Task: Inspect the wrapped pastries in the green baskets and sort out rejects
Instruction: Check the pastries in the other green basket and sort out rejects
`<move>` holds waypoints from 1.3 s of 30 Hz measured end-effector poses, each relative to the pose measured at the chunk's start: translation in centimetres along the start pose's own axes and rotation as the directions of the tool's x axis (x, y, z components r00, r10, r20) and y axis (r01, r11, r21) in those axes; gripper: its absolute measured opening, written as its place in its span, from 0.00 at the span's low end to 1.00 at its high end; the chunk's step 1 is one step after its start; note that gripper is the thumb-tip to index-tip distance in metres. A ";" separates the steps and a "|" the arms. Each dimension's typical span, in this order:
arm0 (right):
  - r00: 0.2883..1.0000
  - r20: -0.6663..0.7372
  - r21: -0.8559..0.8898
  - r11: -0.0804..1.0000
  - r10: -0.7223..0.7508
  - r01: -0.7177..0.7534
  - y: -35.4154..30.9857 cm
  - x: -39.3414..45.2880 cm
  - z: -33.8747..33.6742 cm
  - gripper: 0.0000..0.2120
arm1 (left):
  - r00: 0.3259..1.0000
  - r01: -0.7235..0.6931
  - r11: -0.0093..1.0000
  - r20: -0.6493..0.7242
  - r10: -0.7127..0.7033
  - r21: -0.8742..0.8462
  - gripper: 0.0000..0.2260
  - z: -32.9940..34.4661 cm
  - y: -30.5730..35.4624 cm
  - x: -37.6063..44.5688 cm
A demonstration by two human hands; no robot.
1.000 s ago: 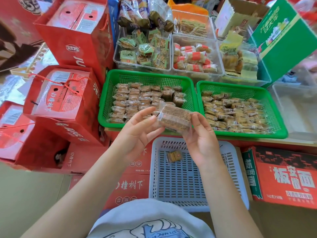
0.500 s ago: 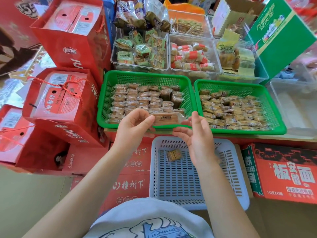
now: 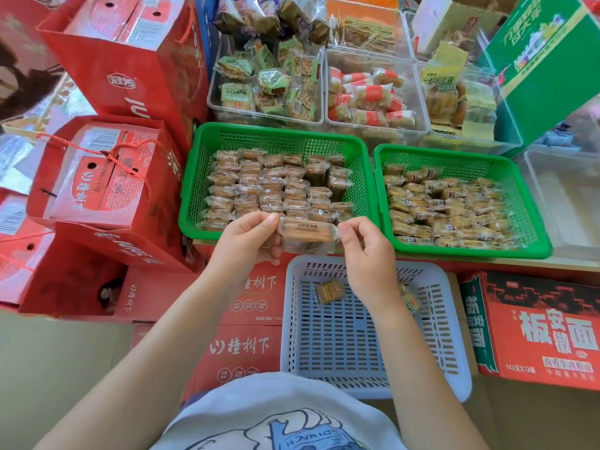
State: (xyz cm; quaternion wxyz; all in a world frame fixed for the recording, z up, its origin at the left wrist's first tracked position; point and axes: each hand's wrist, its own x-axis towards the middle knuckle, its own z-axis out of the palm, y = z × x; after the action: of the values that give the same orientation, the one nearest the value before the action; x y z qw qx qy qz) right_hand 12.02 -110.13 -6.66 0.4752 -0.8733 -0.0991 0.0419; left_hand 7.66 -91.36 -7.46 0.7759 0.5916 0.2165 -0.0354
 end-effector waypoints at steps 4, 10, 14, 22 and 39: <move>0.986 0.028 0.151 0.974 0.167 -0.169 0.4 1.3 0.0 0.16 | 0.998 0.001 0.987 -0.067 0.010 0.163 0.10 -0.5 -1.0 1.8; 0.903 0.096 0.366 0.829 0.419 -0.423 1.3 4.1 1.4 0.19 | 0.995 0.007 0.992 0.097 -0.020 0.128 0.13 1.2 -0.7 3.8; 0.869 0.316 0.355 0.802 0.382 -0.481 2.2 6.0 2.0 0.29 | 0.998 0.058 0.997 0.017 -0.058 0.041 0.09 1.7 -1.1 6.3; 0.928 0.095 0.115 0.922 0.361 -0.370 6.6 15.4 2.4 0.13 | 0.977 0.127 0.946 -0.201 -0.067 0.299 0.14 1.7 -2.0 15.2; 0.938 0.307 -0.648 0.688 -0.159 0.328 14.2 23.0 8.4 0.10 | 0.961 -0.277 -0.053 0.277 -0.003 0.959 0.28 0.5 -10.5 23.4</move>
State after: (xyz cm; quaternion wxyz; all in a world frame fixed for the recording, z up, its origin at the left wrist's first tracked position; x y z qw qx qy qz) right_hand 35.00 -105.82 -22.62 0.1026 -0.9547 -0.2767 0.0371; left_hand 25.72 -90.24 -25.63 0.1280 0.9788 -0.0132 -0.1591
